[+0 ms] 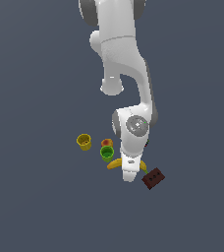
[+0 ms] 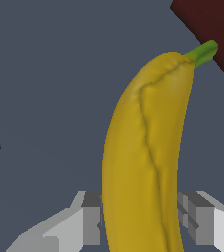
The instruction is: Pick up a designated object from a clutter of objects.
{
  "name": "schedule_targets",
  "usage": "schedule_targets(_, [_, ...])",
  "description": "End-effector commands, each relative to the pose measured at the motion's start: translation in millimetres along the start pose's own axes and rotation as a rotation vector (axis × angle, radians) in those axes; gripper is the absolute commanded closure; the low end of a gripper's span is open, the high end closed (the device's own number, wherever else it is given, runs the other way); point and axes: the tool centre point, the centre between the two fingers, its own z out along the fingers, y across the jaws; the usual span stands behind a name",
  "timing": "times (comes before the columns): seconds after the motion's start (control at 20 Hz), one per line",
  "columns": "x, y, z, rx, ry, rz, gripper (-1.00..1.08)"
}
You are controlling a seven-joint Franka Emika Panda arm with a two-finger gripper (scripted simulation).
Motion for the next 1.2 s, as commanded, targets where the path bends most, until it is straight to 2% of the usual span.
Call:
schedule_targets(0.0, [-1, 1, 0, -0.002, 0.000, 0.002, 1.08])
schedule_targets(0.65, [-2, -2, -8, -0.001, 0.000, 0.000, 1.08])
schedule_targets(1.15, [-12, -18, -56, -0.001, -0.001, 0.000, 1.08])
